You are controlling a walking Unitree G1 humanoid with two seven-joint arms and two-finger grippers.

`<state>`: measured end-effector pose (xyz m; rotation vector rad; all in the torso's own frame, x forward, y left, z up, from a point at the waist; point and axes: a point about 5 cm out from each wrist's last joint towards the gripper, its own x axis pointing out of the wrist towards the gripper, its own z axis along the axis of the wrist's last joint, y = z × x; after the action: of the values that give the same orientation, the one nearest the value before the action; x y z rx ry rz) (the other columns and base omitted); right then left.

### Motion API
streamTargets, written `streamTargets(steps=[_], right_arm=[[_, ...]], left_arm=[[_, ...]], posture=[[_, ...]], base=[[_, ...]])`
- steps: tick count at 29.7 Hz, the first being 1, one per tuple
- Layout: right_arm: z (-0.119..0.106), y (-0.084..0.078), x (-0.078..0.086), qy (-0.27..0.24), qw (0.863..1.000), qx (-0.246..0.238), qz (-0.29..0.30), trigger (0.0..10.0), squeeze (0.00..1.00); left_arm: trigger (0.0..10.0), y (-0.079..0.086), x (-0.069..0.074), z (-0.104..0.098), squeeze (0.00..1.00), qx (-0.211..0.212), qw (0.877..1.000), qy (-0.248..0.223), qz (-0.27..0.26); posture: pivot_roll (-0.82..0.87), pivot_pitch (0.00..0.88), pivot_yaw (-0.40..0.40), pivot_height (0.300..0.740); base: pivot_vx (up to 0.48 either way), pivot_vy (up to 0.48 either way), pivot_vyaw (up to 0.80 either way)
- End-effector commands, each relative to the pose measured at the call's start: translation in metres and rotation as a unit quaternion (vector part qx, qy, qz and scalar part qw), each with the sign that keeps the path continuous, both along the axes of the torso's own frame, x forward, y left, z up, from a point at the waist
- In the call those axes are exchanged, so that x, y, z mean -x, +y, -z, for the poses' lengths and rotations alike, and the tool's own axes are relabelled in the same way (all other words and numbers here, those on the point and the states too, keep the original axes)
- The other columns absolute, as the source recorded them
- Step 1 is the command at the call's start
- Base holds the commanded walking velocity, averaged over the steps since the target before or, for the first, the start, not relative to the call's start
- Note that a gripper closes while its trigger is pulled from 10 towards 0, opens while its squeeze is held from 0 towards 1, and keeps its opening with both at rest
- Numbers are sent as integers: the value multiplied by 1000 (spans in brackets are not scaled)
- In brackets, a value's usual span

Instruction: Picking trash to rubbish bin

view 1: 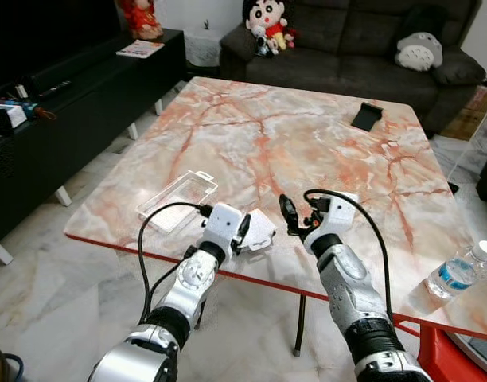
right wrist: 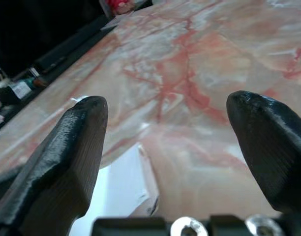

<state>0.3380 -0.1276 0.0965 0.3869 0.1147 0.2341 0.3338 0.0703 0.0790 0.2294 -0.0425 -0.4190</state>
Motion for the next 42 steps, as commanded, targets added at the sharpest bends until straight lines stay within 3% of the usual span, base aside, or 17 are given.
streamTargets(steps=[1, 7, 15, 21, 31, 42], right_arm=[[-2, -4, 1, 6, 1000, -12, 1, 10000, 0], [0, -6, 2, 44, 998, -42, 4, 10000, 0], [1, -2, 3, 59, 997, -56, -3, 10000, 0], [1, 0, 3, 64, 996, -62, -6, 10000, 0], [-2, 4, -2, 57, 997, -51, -8, 10000, 0], [6, 14, -1, 88, 993, -77, -30, 10000, 0]], left_arm=[[10000, -4, 2, 3, 0, -14, 1000, 8, 15], [10000, -1, 0, 2, 0, -12, 1000, 7, 2], [10000, 21, -13, -13, 0, 44, 996, -9, -83], [10000, 29, -21, -27, 0, 72, 990, -32, -117], [10000, 25, -22, -29, 0, 69, 990, -37, -115], [10000, 12, -17, -22, 0, 37, 997, -20, -70]], posture=[[-165, 4, -65, 740], [-162, 0, -70, 740], [-161, 0, -69, 740], [-158, 0, -69, 740], [-157, 1, -68, 740], [-151, 23, -73, 740]], base=[[0, 0, 0], [0, 0, 0], [0, 0, 0], [0, 0, 0], [0, 0, 0], [0, 0, 0]])
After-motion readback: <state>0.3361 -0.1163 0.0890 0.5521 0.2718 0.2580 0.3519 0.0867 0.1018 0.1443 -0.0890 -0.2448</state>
